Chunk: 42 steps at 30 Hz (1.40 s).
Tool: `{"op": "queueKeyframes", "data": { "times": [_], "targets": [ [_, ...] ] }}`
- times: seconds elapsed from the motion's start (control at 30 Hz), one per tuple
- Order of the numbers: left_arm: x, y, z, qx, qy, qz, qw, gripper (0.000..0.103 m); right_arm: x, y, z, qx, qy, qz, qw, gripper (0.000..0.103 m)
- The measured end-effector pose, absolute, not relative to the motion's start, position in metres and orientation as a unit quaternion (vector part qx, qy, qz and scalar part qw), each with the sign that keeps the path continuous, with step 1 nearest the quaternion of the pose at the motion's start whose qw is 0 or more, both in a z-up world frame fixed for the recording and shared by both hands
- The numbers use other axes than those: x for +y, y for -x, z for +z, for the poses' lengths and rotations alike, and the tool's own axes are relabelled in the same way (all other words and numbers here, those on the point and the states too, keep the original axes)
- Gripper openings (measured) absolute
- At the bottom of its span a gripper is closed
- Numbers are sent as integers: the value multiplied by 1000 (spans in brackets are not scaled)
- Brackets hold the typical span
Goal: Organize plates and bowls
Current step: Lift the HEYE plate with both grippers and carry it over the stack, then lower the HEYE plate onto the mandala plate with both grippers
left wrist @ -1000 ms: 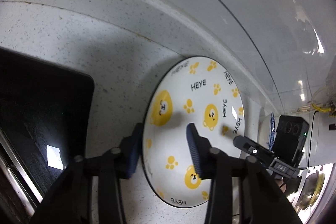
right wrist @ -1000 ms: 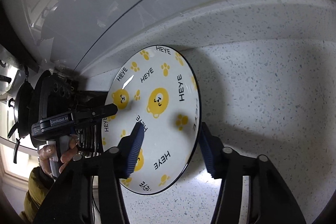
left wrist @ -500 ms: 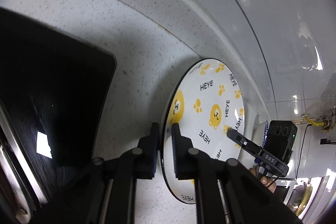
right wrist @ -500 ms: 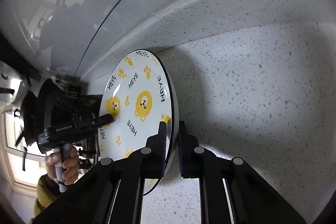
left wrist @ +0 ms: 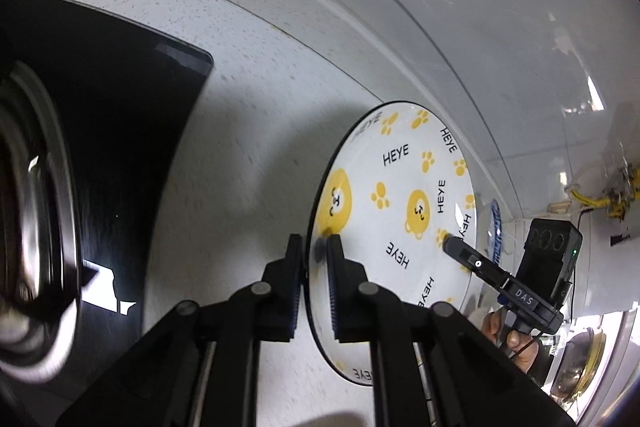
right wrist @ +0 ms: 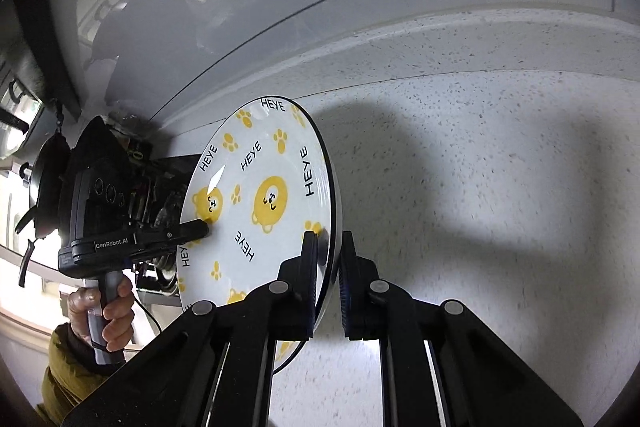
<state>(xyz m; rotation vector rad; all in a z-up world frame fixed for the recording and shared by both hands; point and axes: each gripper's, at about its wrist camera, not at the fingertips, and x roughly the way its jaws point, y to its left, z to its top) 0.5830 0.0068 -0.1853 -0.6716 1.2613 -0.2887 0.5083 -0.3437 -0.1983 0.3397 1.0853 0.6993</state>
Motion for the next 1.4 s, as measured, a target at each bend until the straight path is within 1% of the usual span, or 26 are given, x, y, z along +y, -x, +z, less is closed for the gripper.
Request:
{"op": "queueKeyframes", "data": {
  "times": [0.4,0.5,0.73,0.93,1.1,1.2,1.4],
  "targets": [
    [-32,-499,-142,564,289,-178,753,10,-364,-401,-156,467,-153,291,821,10],
    [-36,-469,-128,561,283,-192,754,10,-362,-372,-151,464,-157,281,825,10],
    [0,-394,-106,563,275,-204,752,10,-356,-309,-157,469,-171,275,822,10],
    [17,-330,-123,575,276,-204,743,10,-353,-269,-182,484,-180,285,808,10],
    [24,-295,-148,586,263,-200,740,10,-346,-257,-211,504,-189,288,792,10],
    [24,-282,-163,595,250,-193,739,10,-343,-255,-227,515,-187,285,787,10],
    [25,-276,-179,599,233,-182,744,10,-326,-263,-238,527,-183,278,782,11]
  ]
}}
